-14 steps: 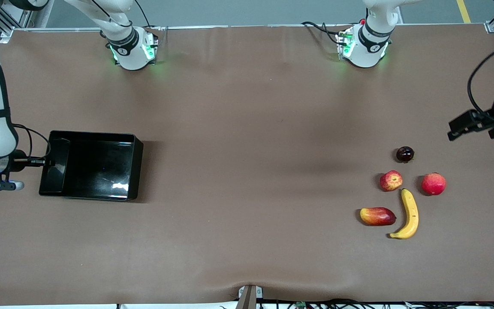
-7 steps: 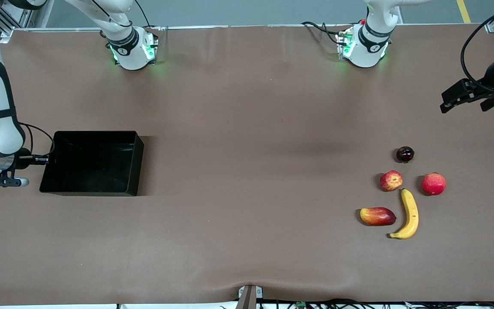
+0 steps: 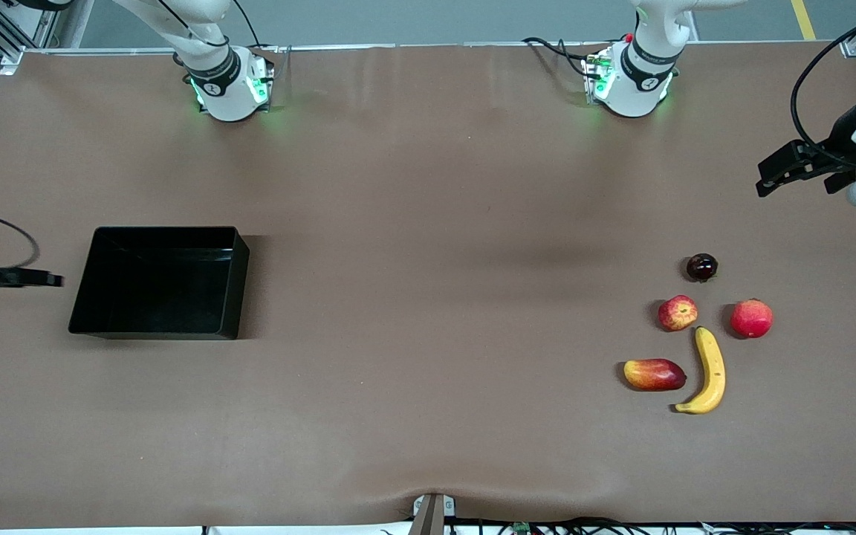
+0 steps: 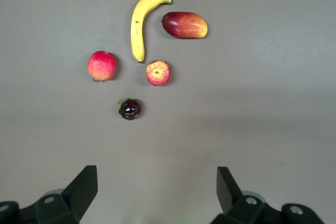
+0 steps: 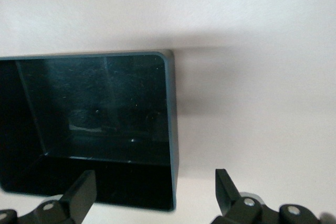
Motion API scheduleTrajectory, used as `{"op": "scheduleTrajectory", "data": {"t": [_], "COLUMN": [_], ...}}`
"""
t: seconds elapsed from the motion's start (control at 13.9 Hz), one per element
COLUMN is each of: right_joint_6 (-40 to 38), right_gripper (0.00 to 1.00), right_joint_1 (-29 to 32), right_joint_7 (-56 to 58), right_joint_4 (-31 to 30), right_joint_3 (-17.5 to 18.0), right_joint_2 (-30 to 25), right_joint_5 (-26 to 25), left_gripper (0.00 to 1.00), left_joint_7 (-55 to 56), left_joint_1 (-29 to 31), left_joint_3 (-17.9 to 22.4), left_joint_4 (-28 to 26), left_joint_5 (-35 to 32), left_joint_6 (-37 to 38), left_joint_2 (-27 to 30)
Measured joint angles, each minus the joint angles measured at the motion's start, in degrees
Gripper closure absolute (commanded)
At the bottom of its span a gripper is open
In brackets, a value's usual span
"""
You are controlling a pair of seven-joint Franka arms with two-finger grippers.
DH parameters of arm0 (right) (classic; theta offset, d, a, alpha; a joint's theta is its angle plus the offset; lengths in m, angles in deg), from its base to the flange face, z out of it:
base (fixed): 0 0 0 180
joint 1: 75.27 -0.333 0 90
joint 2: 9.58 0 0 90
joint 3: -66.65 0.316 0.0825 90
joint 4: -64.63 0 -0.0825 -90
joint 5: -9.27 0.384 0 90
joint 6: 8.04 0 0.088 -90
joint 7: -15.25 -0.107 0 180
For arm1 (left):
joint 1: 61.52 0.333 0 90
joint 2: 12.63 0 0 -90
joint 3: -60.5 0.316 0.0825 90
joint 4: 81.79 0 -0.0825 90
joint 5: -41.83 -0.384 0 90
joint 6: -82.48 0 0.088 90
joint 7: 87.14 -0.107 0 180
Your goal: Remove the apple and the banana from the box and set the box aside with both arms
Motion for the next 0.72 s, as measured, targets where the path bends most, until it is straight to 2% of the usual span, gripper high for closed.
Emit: {"op": "scheduleTrajectory", "data": {"t": [0.22, 0.36, 0.58, 0.72], "right_joint_6": [-7.7, -11.1, -13.1, -15.7], "right_gripper": [0.00, 0.00, 0.00, 0.00], "right_joint_1": [1.3, -1.7, -10.1, -15.4], "right_joint_7": [0.5, 0.0, -9.4, -16.4], "right_joint_4": [10.8, 15.4, 16.8, 16.9], "right_joint_3": [1.4, 2.8, 3.2, 3.4], "right_joint_2": [-1.4, -3.4, -7.4, -9.2], "right_joint_5": [0.2, 0.2, -0.3, -2.9], "left_gripper": [0.00, 0.00, 0.00, 0.00], "left_joint_7": [0.0, 0.0, 0.0, 0.0], "left_joint_1": [0.0, 0.1, 0.1, 0.0], "left_joint_3": [0.1, 0.2, 0.2, 0.2], "left_joint_4": [0.0, 0.0, 0.0, 0.0], "left_joint_5": [0.0, 0.0, 0.0, 0.0], "left_joint_6": [0.0, 0.0, 0.0, 0.0], "left_joint_2": [0.3, 0.4, 0.5, 0.5]}}
